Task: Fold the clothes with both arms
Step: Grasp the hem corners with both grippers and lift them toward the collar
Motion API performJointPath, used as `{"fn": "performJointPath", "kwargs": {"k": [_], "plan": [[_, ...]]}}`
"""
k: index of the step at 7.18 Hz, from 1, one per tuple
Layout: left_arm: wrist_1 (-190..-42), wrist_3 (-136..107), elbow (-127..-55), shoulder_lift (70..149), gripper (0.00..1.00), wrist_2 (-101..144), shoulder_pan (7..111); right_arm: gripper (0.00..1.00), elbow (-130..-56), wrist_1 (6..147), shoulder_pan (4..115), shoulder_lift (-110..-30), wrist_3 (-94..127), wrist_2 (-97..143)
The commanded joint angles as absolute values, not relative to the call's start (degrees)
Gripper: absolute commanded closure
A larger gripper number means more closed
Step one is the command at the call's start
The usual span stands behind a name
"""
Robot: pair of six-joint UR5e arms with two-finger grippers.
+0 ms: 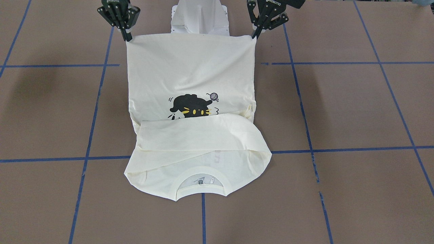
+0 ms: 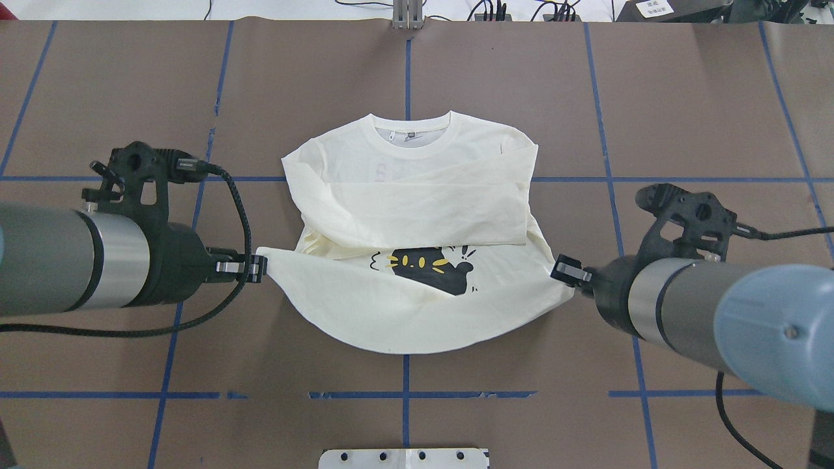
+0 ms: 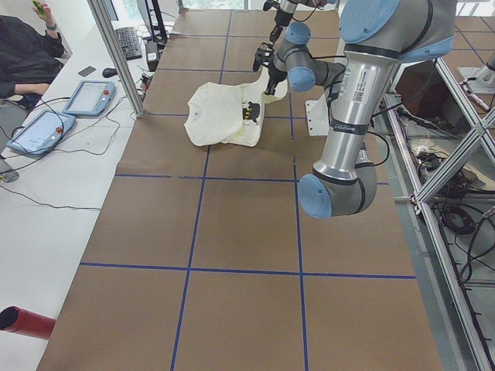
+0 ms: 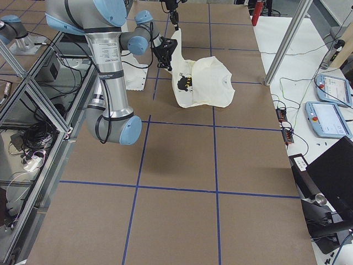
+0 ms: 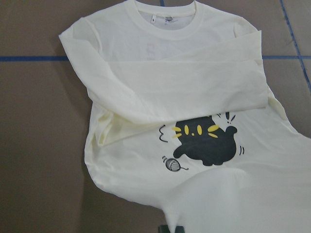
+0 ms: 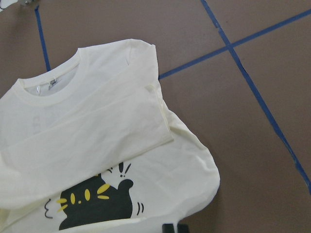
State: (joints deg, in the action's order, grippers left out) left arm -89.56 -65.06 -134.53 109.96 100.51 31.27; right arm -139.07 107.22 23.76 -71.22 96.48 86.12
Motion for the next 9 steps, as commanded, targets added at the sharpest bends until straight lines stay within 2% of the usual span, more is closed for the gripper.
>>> {"fn": "performJointPath", "kwargs": {"k": [1,4,8,9], "plan": [[-89.6,-59.3,-124.9,115.4,1.00,101.4,38.3,1.00,-127.4,106.5,36.0,-64.7,88.8,92.1],[-93.7,-55.7,-110.4,122.0,1.00,101.3,43.6,1.00,-109.5,102.4,43.7,-54.8,85.0,92.7],[-112.9,-53.3,-80.1,130.9,1.00,97.5,46.3,1.00,-76.5,79.3,44.8,-45.6,84.7,92.3],[-116.3,-53.1,-75.5,131.6,1.00,97.5,46.3,1.00,-70.9,75.6,44.7,-44.7,84.6,92.3]]}}
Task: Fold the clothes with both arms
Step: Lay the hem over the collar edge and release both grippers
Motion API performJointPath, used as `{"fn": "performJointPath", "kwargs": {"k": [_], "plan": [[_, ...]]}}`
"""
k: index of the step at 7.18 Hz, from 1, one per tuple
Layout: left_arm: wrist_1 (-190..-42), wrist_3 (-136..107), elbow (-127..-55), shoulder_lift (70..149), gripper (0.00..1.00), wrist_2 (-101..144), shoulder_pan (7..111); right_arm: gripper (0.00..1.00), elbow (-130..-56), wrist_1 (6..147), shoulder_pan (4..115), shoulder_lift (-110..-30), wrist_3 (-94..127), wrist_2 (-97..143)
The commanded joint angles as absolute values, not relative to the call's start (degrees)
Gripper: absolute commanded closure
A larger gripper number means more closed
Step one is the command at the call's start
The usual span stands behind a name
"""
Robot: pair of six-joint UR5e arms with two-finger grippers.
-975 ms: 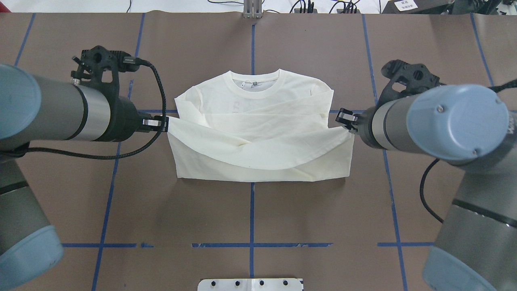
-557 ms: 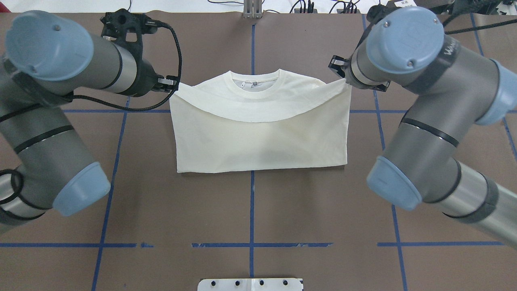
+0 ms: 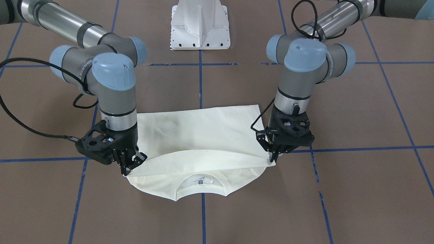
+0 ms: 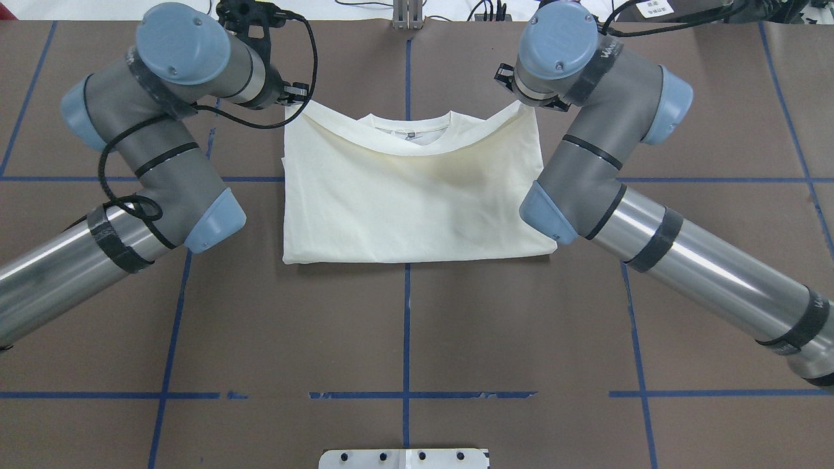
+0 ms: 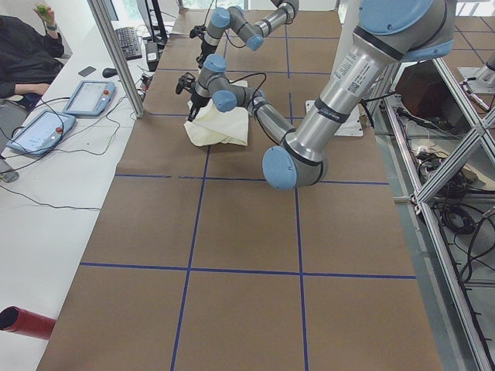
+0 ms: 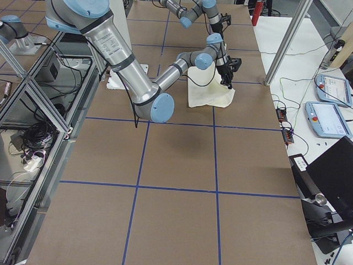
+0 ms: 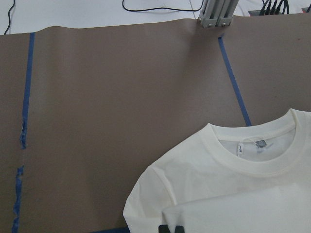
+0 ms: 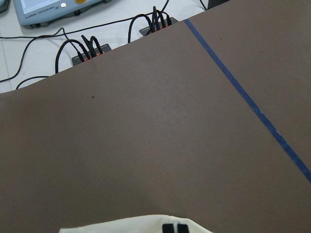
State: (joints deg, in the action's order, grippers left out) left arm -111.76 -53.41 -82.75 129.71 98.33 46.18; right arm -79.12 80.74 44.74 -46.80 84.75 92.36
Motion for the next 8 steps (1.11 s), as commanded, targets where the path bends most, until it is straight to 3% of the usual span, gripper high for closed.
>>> {"fn": "performJointPath", "kwargs": {"k": [1,4,5,6,7,8], "plan": [[-117.3,-53.1,-72.5,131.8,1.00,97.3,46.1,1.00,-68.4,73.9,44.4,-44.8,84.0,92.1],[-117.4,-53.2,-72.4,131.0,1.00,96.1,43.6,1.00,-68.3,73.8,42.5,-45.5,83.9,91.9],[-118.8,-53.3,-72.4,130.4,0.93,96.2,43.5,0.73,-68.5,73.9,42.1,-45.4,84.0,91.9],[-122.7,-53.2,-72.6,128.4,0.29,96.2,43.3,0.01,-68.6,73.9,41.4,-45.5,84.2,91.6],[-127.0,-53.2,-73.3,126.1,0.00,96.6,43.3,0.00,-70.1,73.9,41.5,-45.5,83.6,91.1],[-127.0,-52.9,-77.4,124.4,0.00,97.5,43.4,0.00,-73.5,74.3,42.7,-45.9,79.2,92.3]]}}
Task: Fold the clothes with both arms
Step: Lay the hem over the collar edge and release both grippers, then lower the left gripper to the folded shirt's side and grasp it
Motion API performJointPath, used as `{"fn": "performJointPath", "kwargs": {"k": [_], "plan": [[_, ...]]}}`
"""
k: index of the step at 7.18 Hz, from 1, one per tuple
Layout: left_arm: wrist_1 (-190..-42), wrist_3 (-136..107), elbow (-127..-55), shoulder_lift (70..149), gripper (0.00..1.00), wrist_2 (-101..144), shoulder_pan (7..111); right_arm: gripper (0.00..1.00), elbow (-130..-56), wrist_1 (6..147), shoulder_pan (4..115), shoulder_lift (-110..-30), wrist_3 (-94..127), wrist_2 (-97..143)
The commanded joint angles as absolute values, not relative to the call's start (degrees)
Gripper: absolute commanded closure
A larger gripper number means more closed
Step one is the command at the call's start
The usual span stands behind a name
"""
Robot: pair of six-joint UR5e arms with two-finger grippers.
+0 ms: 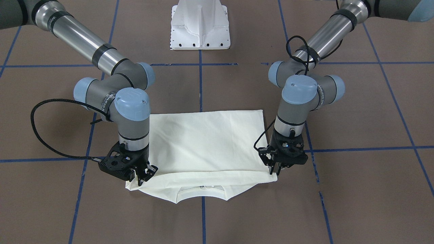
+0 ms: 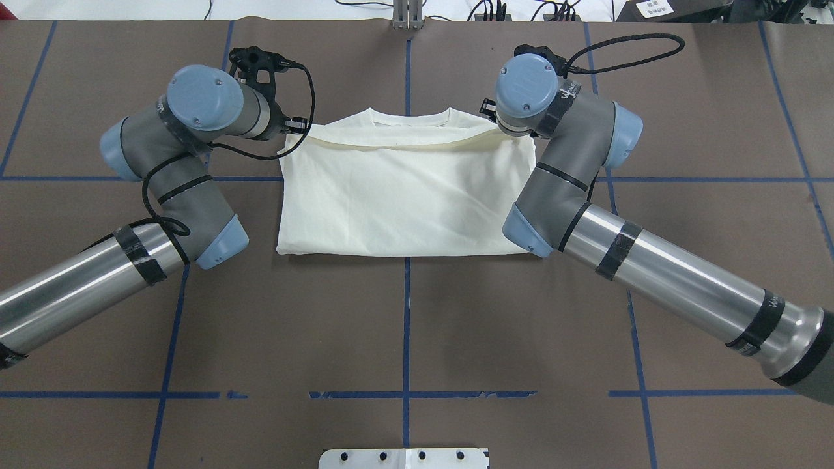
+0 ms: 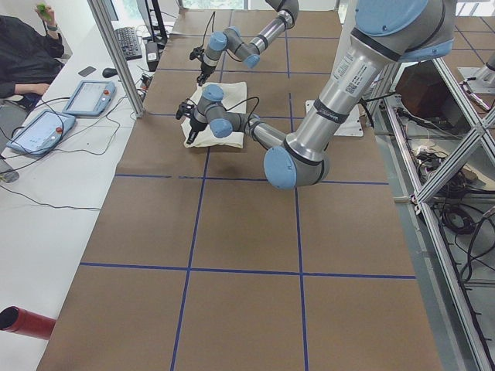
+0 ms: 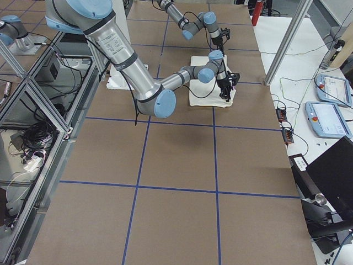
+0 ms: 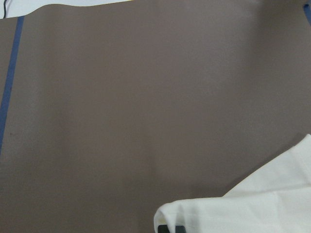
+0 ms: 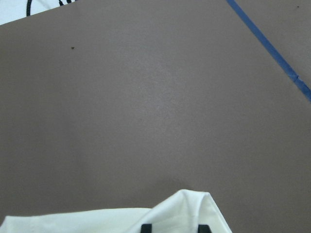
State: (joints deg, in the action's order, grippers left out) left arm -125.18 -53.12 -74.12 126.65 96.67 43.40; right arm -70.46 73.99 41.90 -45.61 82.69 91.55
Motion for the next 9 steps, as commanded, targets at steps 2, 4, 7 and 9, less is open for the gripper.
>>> {"fn": "performJointPath", "kwargs": {"k": [2,4,7,9], "plan": [[-127.3,-49.0,-87.7,117.4,0.00,102.4,43.3,0.00,-82.4,73.7,45.9,-52.9,69.9,100.5],[-127.8,-57.9,-97.3,108.8,0.00,102.0,38.4,0.00,-85.3,73.7,45.8,-55.0,69.1,100.5],[-129.3,-67.3,-101.3,103.7,0.24,94.4,28.0,0.00,-85.3,73.6,45.7,-55.0,69.1,100.3],[-129.3,-67.3,-100.8,104.3,0.34,94.5,27.8,0.00,-85.3,73.6,45.6,-54.9,69.1,100.3]]}}
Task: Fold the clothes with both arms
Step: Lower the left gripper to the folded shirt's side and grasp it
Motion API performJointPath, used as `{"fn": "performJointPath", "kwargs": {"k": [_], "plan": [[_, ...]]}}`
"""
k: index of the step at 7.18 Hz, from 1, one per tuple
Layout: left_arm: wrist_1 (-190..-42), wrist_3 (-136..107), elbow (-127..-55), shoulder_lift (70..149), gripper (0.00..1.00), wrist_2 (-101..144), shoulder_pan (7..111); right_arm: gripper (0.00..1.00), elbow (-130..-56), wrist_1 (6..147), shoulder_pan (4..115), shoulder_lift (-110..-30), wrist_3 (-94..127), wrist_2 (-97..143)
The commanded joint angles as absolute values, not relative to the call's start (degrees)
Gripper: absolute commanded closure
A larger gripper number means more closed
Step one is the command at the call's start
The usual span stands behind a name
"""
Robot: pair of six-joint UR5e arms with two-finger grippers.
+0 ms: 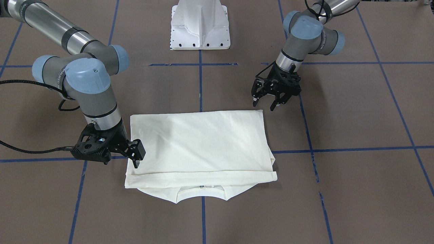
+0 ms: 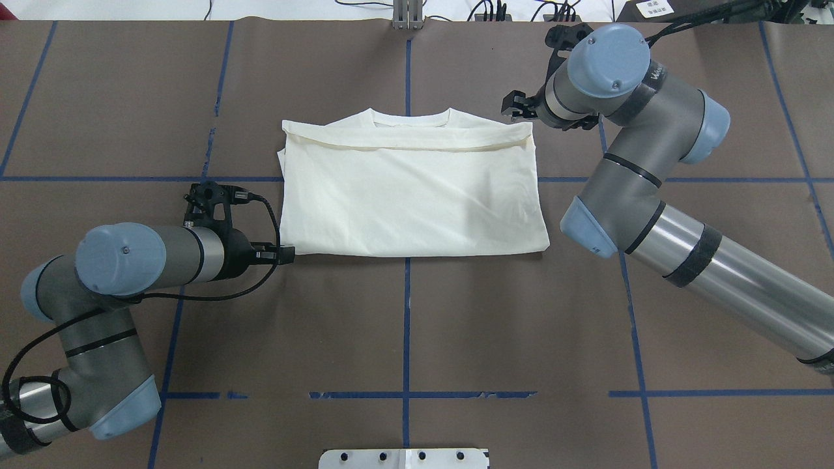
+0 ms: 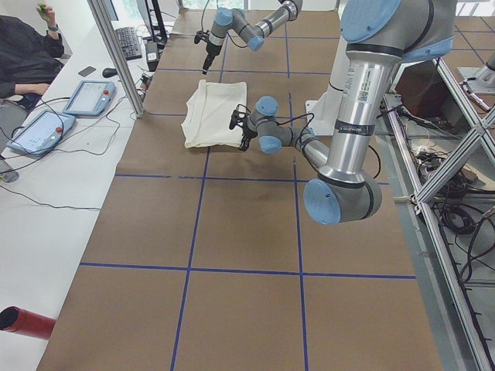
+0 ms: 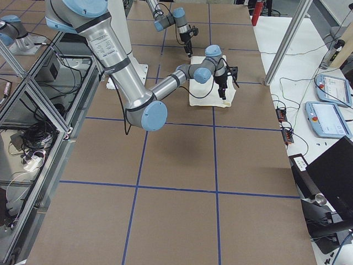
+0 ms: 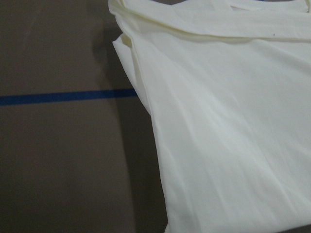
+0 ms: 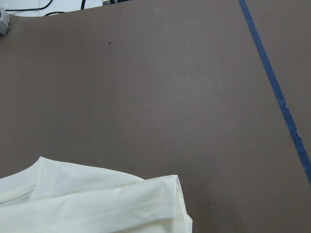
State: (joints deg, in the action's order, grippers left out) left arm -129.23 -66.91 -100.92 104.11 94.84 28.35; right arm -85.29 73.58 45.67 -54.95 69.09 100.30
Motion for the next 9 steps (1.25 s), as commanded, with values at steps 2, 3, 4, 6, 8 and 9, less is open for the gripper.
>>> {"fn": "performJointPath", "kwargs": {"k": [2,3,4,6,8,9], "plan": [[-129.5,-67.5,-100.4,105.6,0.33,94.5,27.7,0.00,-85.3,73.7,45.4,-54.9,69.2,100.1],[-129.5,-67.4,-99.2,105.7,0.33,94.4,27.7,0.00,-85.3,73.6,45.4,-54.9,69.4,100.1],[-129.5,-67.5,-99.1,106.1,0.33,94.4,27.7,0.00,-85.3,73.6,45.4,-55.0,69.5,99.8],[-129.3,-67.5,-98.1,106.6,0.34,94.4,27.6,0.00,-85.3,73.6,45.3,-55.0,69.5,99.8],[-129.3,-67.4,-97.8,106.7,0.75,94.4,27.6,0.00,-85.3,73.6,45.3,-55.1,69.5,99.7],[-129.3,-67.3,-97.8,107.0,1.00,94.4,27.6,0.00,-85.3,73.6,45.3,-55.1,69.4,99.7]]}}
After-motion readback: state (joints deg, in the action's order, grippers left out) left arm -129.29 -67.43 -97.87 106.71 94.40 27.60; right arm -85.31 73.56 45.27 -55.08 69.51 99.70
